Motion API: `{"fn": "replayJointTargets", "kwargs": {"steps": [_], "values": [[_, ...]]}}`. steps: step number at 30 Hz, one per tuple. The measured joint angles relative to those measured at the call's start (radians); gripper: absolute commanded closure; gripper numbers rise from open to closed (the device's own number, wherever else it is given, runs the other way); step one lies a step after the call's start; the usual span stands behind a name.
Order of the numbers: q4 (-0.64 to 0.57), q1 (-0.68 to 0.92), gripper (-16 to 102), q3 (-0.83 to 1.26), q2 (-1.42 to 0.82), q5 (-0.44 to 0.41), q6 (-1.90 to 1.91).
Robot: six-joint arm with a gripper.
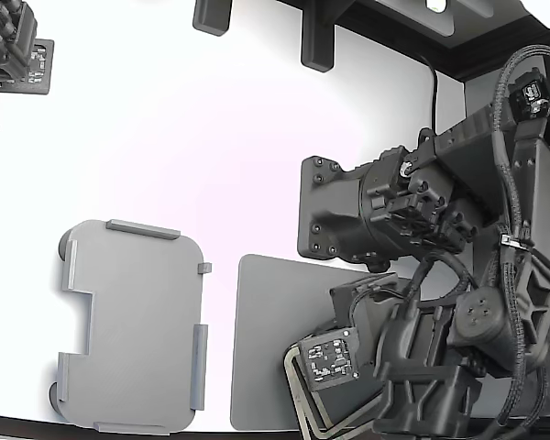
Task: Move top rectangular frame to the holder.
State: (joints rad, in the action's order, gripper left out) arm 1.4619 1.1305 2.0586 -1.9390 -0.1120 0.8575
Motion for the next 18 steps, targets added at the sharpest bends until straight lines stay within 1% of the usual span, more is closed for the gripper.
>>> {"fn": "replayJointTargets", "kwargs": {"steps": [7,12,18], "values": [[0.127,-0.051,97,-0.230,0.026,-0.069,0.190],[0.172,-0.120,97,-0.407,0.092,-0.094,0.431],[0.184,-0.190,97,-0.604,0.219,-0.193,0.770]]}}
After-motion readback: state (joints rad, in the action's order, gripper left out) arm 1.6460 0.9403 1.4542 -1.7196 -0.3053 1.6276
